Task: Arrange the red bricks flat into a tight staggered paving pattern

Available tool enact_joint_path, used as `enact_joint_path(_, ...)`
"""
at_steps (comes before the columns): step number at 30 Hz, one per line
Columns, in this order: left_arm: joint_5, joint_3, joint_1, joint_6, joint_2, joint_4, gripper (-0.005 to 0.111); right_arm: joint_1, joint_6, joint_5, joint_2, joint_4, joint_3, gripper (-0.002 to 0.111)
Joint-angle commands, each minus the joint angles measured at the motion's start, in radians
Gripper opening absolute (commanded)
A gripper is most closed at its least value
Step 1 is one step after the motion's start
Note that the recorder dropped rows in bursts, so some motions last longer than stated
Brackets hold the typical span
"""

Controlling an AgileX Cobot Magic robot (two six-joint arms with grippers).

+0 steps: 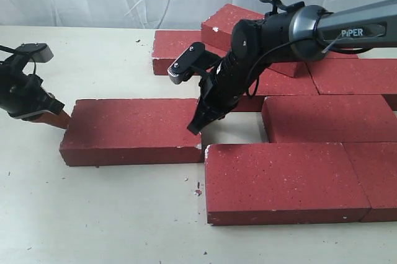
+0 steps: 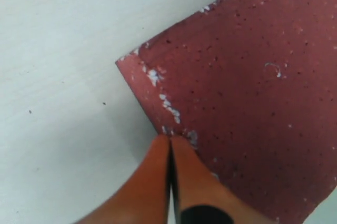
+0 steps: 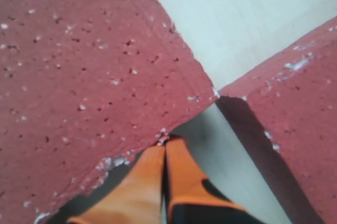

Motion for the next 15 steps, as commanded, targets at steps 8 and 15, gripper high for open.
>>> enact_joint_path(8,-0.015,-0.005,0.001,-0.009,-0.013,-0.024,0.000,-0.009,0.179,0.111,-0.076,-0.221,-0.004,-0.001)
enact_joint_path(15,0.023,-0.005,0.016,-0.050,-0.013,-0.010,0.000,-0.030,0.226,0.143,-0.089,-0.219,-0.004,-0.001)
